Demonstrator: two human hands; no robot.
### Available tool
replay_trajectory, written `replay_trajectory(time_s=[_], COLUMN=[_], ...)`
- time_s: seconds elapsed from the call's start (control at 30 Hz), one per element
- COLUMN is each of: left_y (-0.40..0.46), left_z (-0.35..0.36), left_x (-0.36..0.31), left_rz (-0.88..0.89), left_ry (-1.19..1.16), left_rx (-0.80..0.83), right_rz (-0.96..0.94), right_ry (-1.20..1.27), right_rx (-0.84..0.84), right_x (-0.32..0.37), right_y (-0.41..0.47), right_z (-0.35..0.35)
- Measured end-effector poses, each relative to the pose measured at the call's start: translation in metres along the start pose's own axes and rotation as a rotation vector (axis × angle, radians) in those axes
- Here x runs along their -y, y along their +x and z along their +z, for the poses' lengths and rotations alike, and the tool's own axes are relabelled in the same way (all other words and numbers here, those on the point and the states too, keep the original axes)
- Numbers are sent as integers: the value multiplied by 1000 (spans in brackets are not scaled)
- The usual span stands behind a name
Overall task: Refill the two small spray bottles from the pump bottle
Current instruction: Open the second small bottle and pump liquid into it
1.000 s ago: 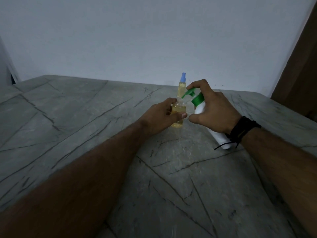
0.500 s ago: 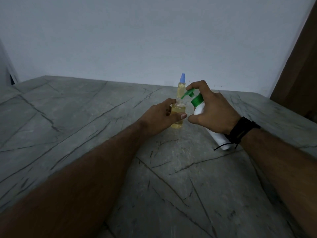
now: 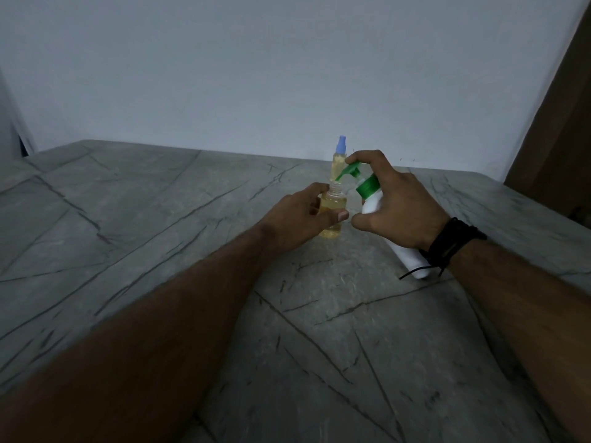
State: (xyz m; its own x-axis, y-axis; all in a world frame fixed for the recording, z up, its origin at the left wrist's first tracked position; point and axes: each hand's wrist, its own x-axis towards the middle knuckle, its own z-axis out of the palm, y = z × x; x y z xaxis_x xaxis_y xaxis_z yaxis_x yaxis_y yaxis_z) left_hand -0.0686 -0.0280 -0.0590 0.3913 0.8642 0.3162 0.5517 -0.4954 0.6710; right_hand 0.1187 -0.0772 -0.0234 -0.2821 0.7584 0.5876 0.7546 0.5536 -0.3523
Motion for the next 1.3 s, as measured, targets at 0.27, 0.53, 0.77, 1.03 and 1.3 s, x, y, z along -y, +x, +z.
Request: replay_trajectory(time_s=[0.27, 0.53, 0.77, 1.03, 1.3], left_y=[0, -1, -2, -1, 0], left_z=[0, 0, -1, 0, 1], left_x=[1, -2, -3, -2, 0], left_rz=[1, -7, -9, -4, -9], left_ry=[4, 4, -11, -6, 2], left_rx=[-10, -7, -3, -5, -11], right_rz=[16, 14, 8, 12, 13], right_ry=[7, 3, -3, -2, 2], right_rx=[4, 7, 1, -6, -3], right_x=[0, 2, 1, 0, 1], right_y=[0, 0, 0, 0, 0], right_z=[0, -1, -1, -1, -1])
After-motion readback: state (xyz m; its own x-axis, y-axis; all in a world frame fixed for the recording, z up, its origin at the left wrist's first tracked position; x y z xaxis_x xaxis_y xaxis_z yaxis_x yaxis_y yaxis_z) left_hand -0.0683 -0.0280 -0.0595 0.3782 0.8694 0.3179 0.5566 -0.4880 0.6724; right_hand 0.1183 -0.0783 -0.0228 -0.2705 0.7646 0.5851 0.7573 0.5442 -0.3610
